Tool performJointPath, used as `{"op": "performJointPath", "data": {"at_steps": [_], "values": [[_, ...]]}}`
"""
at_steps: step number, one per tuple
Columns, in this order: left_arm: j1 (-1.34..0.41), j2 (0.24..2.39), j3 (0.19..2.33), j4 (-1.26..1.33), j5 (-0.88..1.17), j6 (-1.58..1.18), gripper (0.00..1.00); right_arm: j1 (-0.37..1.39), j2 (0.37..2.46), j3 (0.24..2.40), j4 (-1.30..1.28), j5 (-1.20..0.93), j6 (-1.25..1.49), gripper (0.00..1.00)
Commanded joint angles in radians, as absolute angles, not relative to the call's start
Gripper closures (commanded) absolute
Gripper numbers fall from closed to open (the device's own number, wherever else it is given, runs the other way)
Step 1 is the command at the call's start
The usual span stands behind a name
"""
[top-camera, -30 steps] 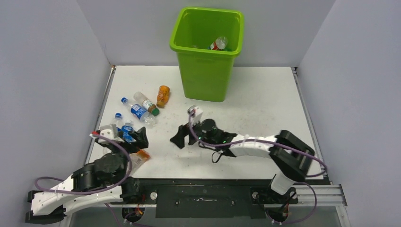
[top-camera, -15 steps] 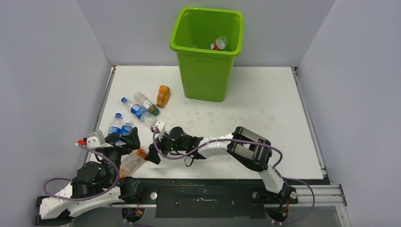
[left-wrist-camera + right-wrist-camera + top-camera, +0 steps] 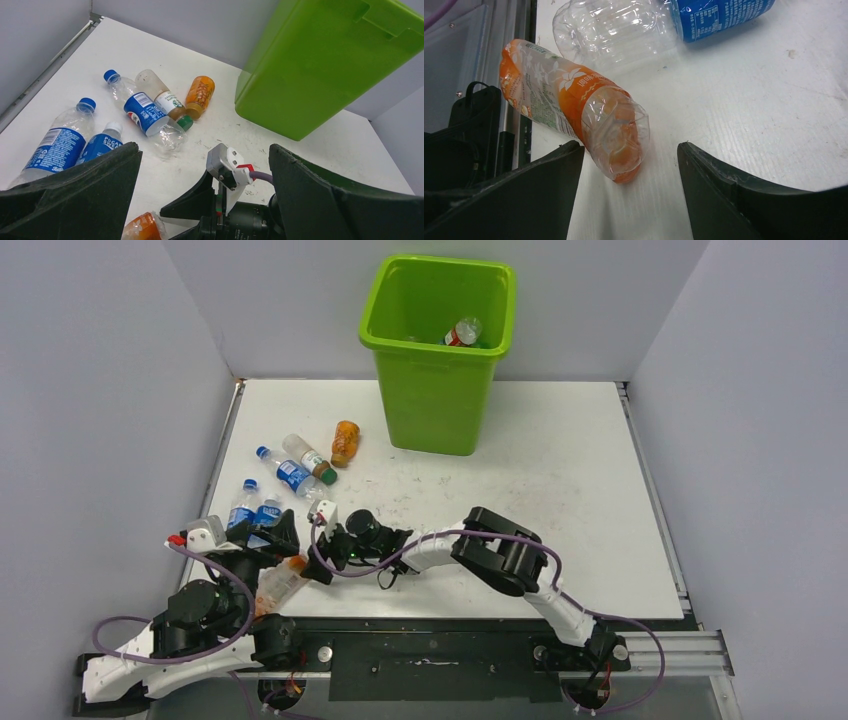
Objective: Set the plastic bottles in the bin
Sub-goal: Move the plastic bottle to the center of the board.
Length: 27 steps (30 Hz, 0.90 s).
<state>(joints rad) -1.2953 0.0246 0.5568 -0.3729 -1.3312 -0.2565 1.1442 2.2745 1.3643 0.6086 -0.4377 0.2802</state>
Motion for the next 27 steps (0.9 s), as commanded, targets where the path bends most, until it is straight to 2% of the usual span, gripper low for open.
{"op": "performJointPath", "data": {"at_steps": [1, 12, 14, 21, 27], "values": [[-1.299, 0.038, 0.593, -0.380, -1.326, -0.268, 0.00, 1.137, 2.281, 1.388, 0.753, -0.470, 0.315, 0.37], [-1.299, 0.020, 0.587, -0.379, -1.322, -0.273, 0.00, 1.128, 2.191, 1.247, 0.834, -0.445, 0.330, 0.88], [-1.299, 0.021, 0.588, -0.379, -1.320, -0.274, 0.00, 1.122, 2.159, 1.202, 0.849, -0.432, 0.334, 0.94], [-1.301, 0.020, 0.590, -0.391, -1.316, -0.288, 0.00, 1.079, 1.954, 0.930, 0.856, -0.312, 0.355, 0.95], [-1.304, 0.041, 0.578, -0.361, -1.282, -0.270, 0.00, 1.065, 1.625, 0.631, 0.729, -0.013, 0.444, 0.95]]}}
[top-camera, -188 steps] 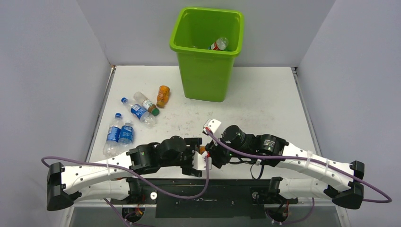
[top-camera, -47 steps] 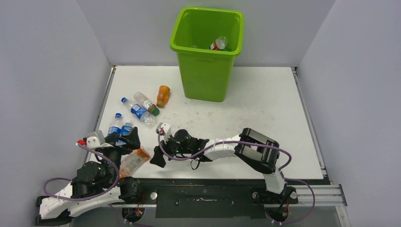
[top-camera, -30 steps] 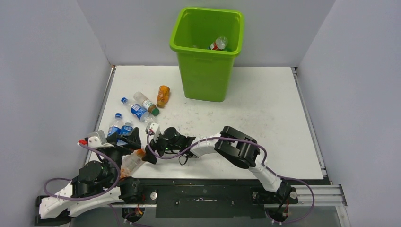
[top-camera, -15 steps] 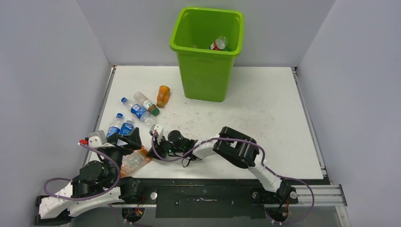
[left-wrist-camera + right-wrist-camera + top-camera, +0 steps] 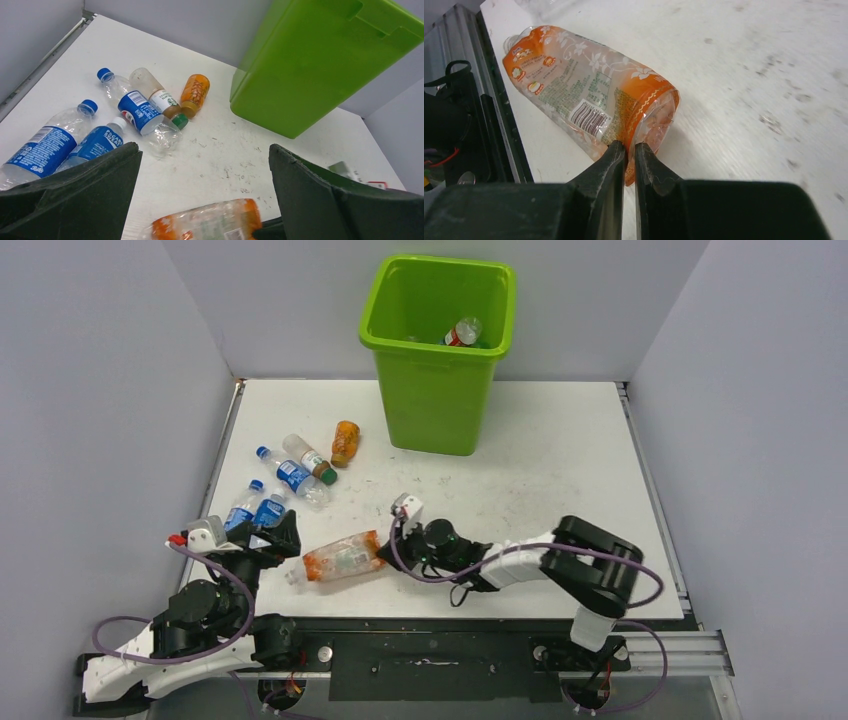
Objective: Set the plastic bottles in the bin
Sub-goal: Move the plastic bottle to the center of the board.
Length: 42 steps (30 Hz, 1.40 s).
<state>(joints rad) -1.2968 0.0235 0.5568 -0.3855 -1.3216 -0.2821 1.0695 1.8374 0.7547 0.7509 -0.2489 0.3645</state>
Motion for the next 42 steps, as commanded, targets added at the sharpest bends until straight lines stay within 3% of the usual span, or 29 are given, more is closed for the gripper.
{"op": "performJointPath", "data": {"at_steps": [1, 7, 14, 15, 17, 19, 20, 24, 27, 32, 42], "values": [[-1.303, 0.052, 0.575, -0.338, -1.265, -0.257, 0.00, 1.064, 1.570, 0.592, 0.684, 0.074, 0.488, 0.95], [-1.298, 0.232, 0.552, -0.259, -1.097, -0.271, 0.00, 1.079, 1.332, 0.427, 0.449, 0.337, 0.790, 0.95], [-1.299, 0.540, 0.548, -0.213, -0.963, -0.487, 0.01, 1.105, 1.224, 0.459, 0.124, 0.435, 0.930, 0.94], [-1.299, 0.570, 0.544, -0.206, -0.951, -0.515, 0.02, 1.111, 1.216, 0.470, 0.091, 0.440, 0.939, 0.90], [-1.299, 0.614, 0.537, -0.198, -0.932, -0.566, 0.02, 1.121, 1.189, 0.480, 0.035, 0.453, 0.946, 0.71], [-1.299, 0.637, 0.532, -0.203, -0.931, -0.618, 0.03, 1.129, 1.141, 0.483, -0.013, 0.470, 0.945, 0.40], [-1.299, 0.641, 0.526, -0.208, -0.931, -0.640, 0.03, 1.131, 1.115, 0.484, -0.041, 0.478, 0.939, 0.29], [-1.299, 0.612, 0.483, -0.225, -0.929, -0.737, 0.04, 1.125, 1.021, 0.511, -0.103, 0.516, 0.804, 0.10], [-1.298, 0.565, 0.426, -0.213, -0.931, -0.810, 0.04, 1.026, 1.013, 0.509, -0.028, 0.441, 0.650, 0.07], [-1.298, 0.505, 0.328, -0.147, -0.873, -0.929, 0.04, 0.735, 1.140, 0.520, 0.250, -0.005, 0.552, 0.06], [-1.258, 0.619, 0.168, 0.150, -0.760, -1.048, 0.04, 0.698, 1.560, 0.641, 0.554, -0.258, 0.541, 0.08]]}}
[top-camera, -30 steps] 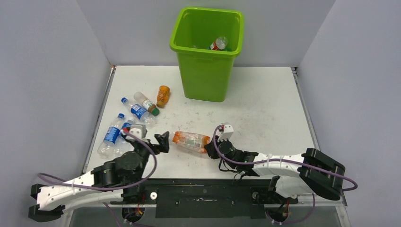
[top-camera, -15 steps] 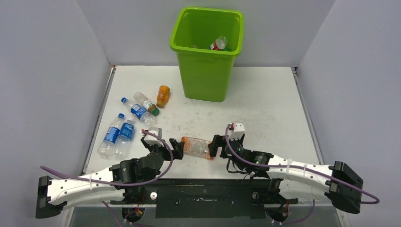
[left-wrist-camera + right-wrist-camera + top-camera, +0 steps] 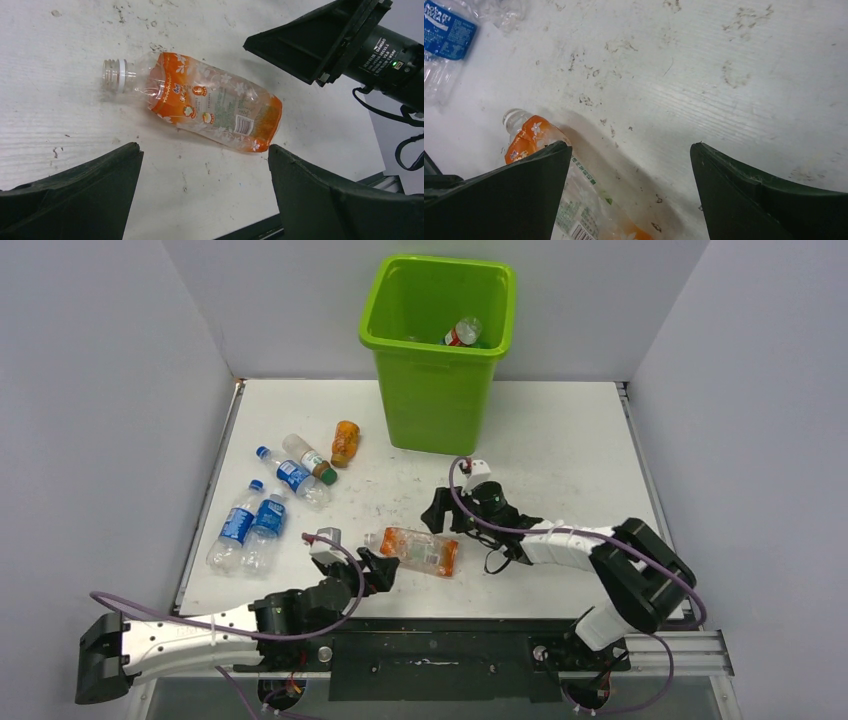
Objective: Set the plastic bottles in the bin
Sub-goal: Move the plastic bottle to the center of the board.
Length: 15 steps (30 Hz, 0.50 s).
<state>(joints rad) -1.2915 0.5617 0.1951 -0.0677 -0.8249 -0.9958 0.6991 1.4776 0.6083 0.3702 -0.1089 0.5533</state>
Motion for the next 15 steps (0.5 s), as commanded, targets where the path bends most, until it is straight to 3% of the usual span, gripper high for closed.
{"op": "performJointPath", "data": {"at_steps": [1, 9, 15], "values": [[-1.234, 0.643, 0.164, 0.172, -0.729, -1.048, 0.04, 0.699, 1.573, 0.630, 0.571, -0.269, 0.554, 0.08], [-0.958, 0.858, 0.138, 0.373, -0.389, -1.074, 0.00, 0.759, 1.528, 0.491, 0.632, -0.286, 0.590, 0.09], [-0.913, 1.001, 0.183, 0.467, -0.345, -1.023, 0.13, 0.859, 1.400, 0.365, 0.632, -0.206, 0.643, 0.08]]}}
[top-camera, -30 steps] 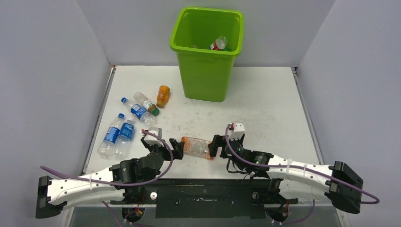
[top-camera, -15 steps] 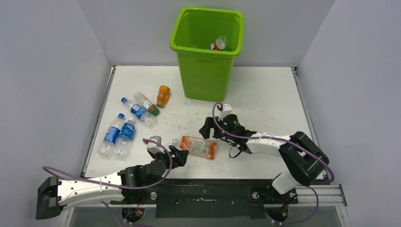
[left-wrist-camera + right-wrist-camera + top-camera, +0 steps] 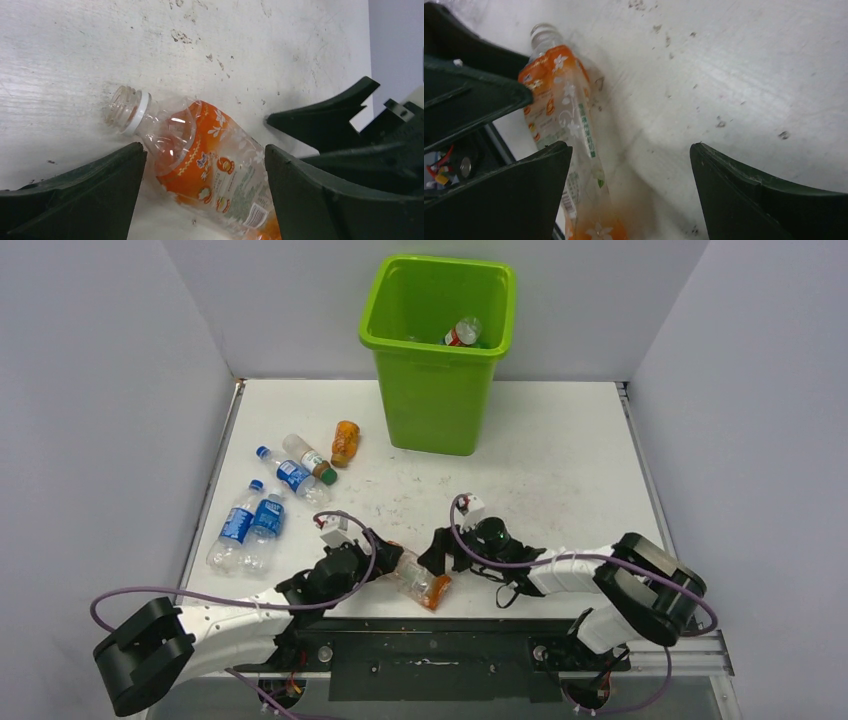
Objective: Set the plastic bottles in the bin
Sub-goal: Move the plastic bottle to the center of the board, then pick up the plastic bottle at the center of the board.
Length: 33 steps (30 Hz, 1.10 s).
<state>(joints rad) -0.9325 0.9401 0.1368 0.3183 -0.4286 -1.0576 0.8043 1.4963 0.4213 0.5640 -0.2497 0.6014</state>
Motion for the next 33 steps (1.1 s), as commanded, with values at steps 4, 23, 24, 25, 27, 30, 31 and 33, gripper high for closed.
{"op": "performJointPath", "data": {"at_steps": [4, 23, 24, 25, 27, 30, 31, 33], "values": [[-0.905, 1.077, 0.215, 0.506, -0.323, -0.994, 0.22, 0.883, 1.351, 0.318, 0.624, -0.193, 0.680, 0.08], [-0.901, 1.175, 0.164, 0.789, -0.233, -0.911, 1.00, 0.911, 1.187, 0.247, 0.532, -0.175, 0.672, 0.01], [-0.901, 1.158, 0.155, 0.804, -0.228, -0.898, 1.00, 0.911, 1.150, 0.256, 0.498, -0.170, 0.665, 0.01], [-0.901, 1.137, 0.145, 0.818, -0.222, -0.883, 1.00, 0.911, 1.108, 0.270, 0.454, -0.163, 0.655, 0.01], [-0.899, 1.070, 0.131, 0.828, -0.201, -0.837, 1.00, 0.910, 1.015, 0.306, 0.355, -0.143, 0.633, 0.00], [-0.896, 0.932, 0.127, 0.792, -0.147, -0.751, 1.00, 0.906, 0.871, 0.387, 0.183, -0.109, 0.587, 0.00], [-0.897, 0.881, 0.130, 0.769, -0.123, -0.720, 1.00, 0.903, 0.830, 0.419, 0.139, -0.101, 0.573, 0.00], [-0.899, 0.778, 0.136, 0.731, -0.086, -0.643, 1.00, 0.888, 0.777, 0.486, 0.074, -0.101, 0.558, 0.00]]}}
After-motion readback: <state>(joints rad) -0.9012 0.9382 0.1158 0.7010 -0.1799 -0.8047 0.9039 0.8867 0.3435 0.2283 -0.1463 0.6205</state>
